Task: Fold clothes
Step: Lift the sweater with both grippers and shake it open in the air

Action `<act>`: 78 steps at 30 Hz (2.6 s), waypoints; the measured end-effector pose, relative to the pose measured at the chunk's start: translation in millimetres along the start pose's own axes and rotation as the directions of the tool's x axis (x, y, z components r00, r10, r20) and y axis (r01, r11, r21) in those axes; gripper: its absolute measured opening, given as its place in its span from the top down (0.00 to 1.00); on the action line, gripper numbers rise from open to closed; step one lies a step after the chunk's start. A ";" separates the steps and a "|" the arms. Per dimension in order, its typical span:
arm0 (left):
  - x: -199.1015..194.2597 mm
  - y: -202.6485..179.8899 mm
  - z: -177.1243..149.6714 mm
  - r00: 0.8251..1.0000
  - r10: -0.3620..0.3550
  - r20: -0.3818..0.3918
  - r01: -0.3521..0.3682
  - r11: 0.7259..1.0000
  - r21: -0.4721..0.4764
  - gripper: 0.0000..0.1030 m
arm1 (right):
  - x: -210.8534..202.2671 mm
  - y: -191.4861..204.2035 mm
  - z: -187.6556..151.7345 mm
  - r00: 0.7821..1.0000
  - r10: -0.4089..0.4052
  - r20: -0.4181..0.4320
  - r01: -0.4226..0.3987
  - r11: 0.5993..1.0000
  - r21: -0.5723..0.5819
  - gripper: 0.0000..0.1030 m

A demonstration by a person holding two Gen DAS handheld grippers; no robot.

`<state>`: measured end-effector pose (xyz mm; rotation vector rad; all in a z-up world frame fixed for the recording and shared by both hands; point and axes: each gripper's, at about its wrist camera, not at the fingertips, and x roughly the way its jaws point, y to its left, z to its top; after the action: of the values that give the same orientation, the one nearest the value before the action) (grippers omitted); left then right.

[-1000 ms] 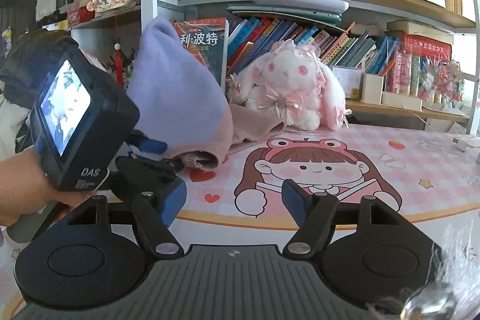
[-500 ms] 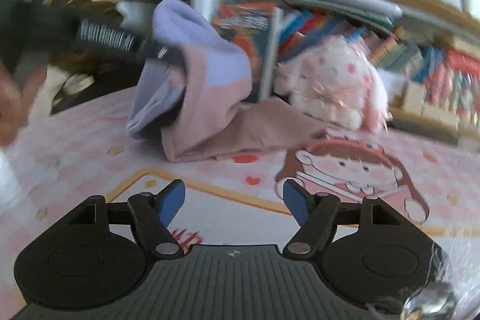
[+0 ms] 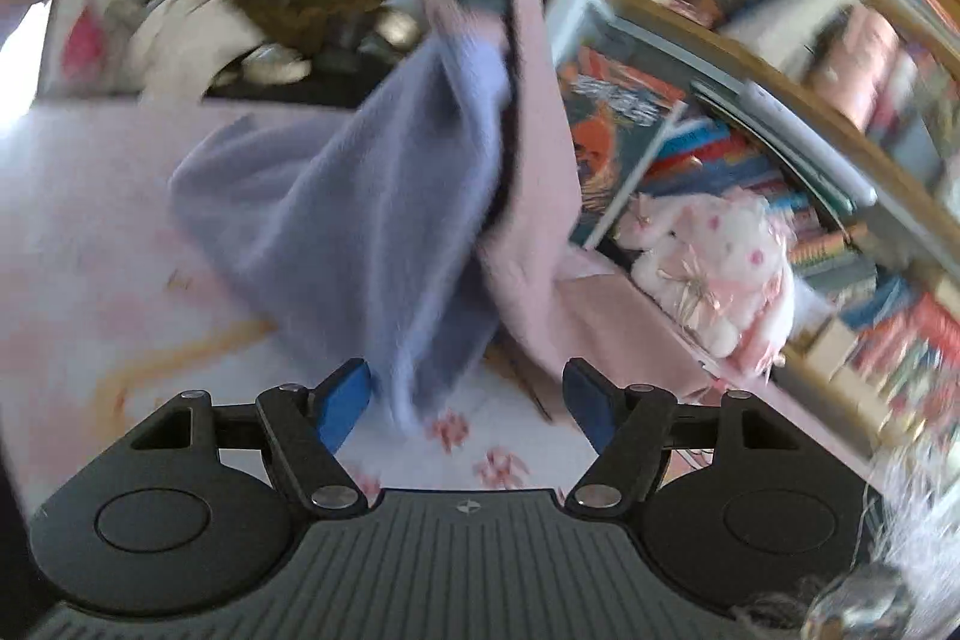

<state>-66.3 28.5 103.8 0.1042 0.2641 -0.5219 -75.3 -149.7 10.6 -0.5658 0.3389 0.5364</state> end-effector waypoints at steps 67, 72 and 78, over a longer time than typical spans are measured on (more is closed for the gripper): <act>-125.7 -13.8 -5.8 0.818 0.491 0.299 -0.513 0.858 -0.004 0.92 | -79.5 -72.1 58.8 0.920 -0.182 0.346 0.099 0.964 0.245 0.95; -125.8 -16.1 30.3 0.809 0.426 0.405 -0.461 0.887 -0.011 0.92 | -178.6 -89.8 107.2 0.737 -0.322 0.594 0.224 0.946 0.235 0.95; -99.9 -8.3 60.2 0.837 0.338 0.430 -0.372 0.928 -0.007 0.92 | -223.0 -112.4 122.3 0.670 -0.384 0.635 0.331 0.921 0.208 0.95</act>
<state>-140.4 59.2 188.9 0.1085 -0.2059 -0.1708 -173.4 -243.9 253.1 -0.3170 -0.4430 0.3064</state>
